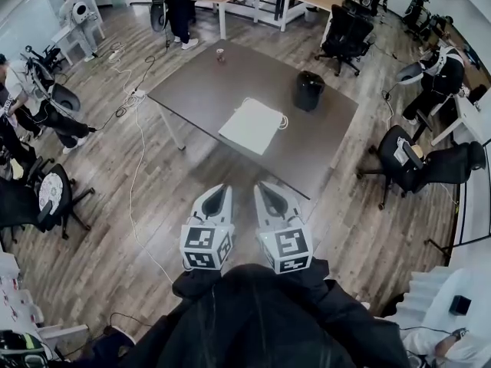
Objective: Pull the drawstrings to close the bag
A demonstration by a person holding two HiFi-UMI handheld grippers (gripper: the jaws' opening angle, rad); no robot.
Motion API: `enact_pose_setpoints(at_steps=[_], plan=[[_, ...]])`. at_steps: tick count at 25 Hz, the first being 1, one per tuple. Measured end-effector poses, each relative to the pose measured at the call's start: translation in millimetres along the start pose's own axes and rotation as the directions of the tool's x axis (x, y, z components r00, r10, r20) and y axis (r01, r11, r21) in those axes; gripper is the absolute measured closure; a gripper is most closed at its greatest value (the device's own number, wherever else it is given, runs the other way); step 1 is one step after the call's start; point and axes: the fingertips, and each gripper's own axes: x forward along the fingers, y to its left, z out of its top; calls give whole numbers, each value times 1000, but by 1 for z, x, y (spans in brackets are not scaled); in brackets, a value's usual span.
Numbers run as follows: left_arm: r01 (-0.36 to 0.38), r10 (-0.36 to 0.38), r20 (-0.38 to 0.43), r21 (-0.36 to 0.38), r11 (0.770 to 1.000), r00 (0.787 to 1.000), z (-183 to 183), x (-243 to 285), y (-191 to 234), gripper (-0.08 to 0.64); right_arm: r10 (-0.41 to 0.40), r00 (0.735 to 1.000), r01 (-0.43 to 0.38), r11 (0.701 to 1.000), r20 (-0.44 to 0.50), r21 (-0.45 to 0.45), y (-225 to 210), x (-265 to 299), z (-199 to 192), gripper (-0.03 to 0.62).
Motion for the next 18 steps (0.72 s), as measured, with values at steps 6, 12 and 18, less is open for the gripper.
enact_pose_setpoints(at_steps=[6,12,18], plan=[[2,-3,-31,-15,1000,1000,-16,-12,10,528,12,999,-12,1000,-40,9,19,4,-13,571],[-17,13,-68,-48,999,998,-37,-22,36,528,11,995,-10,1000,-99,12,40,16,-35,571],[-1,-4,-82,-58,998,997,-44,-31,52,528,-6,992,7,1000,-128,14,56,23,-43,571]])
